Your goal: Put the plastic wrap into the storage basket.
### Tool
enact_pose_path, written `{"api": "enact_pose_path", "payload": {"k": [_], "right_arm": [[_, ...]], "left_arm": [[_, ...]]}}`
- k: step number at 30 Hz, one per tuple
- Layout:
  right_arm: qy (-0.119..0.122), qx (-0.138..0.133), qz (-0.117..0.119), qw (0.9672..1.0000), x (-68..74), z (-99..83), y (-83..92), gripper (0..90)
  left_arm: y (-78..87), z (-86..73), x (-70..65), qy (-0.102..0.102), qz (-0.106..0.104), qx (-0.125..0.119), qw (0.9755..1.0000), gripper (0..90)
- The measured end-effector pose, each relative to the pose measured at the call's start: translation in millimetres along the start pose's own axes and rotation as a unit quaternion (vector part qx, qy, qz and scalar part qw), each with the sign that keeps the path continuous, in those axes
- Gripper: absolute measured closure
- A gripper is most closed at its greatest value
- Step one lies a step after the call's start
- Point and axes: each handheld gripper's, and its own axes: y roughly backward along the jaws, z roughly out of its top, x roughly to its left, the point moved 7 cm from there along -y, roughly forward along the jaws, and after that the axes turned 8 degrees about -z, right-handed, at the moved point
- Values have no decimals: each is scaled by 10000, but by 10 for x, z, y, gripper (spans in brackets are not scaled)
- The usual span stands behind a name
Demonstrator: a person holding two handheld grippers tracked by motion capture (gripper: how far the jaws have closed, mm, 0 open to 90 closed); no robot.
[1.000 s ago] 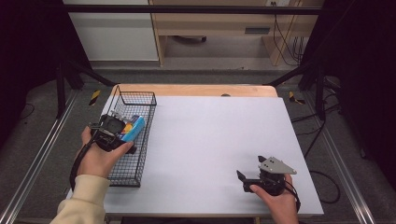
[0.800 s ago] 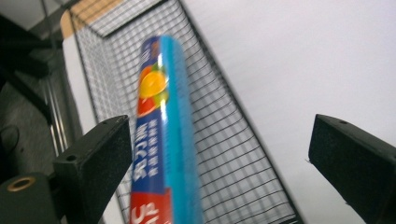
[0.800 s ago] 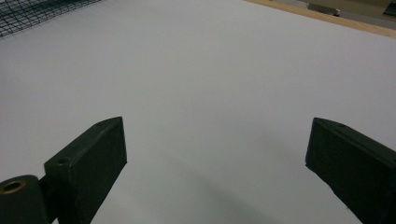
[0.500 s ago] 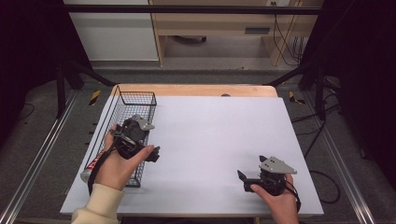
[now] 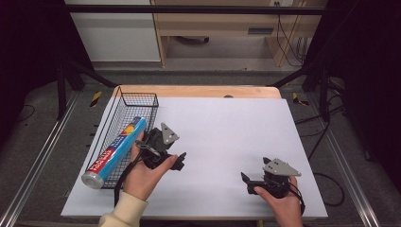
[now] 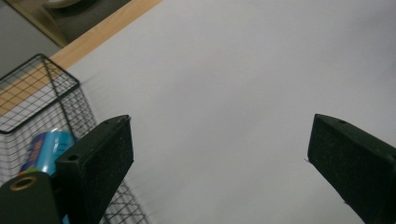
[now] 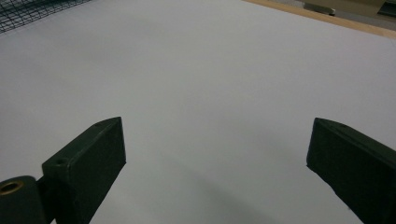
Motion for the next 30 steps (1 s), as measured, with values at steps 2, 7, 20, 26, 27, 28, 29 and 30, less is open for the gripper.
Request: {"api": "enact_pose_path", "payload": {"k": [2,7,20,26,27,28,29,30], "right_arm": [[5,-2,-3,10000,-1,1,0,50],[31,2,-1,10000,4,0,-1,54],[63,9,-28,10000,-5,-3,-4,53],[78,30,-25,10000,-15,-9,-5,52],[77,34,-42,10000,-23,-11,-3,52],[82,37,-61,9999,-32,-14,-3,49],[63,77,-72,9999,-38,-26,-9,47],[52,105,-90,9999,-45,-35,-19,47]], "left_arm": [[-66,-7,-52,-16,-78,-32,10000,70],[-226,-36,-142,-10,-250,-163,9996,74],[-578,-286,-239,28,-609,-341,9976,88],[-646,-437,-254,-87,-630,-411,9971,84],[-650,-462,-259,-51,-643,-467,9968,83],[-646,-490,-261,-40,-692,-509,9963,83],[-643,-517,-262,-2,-722,-561,9958,82],[-634,-546,-259,19,-720,-604,9956,82]]}}
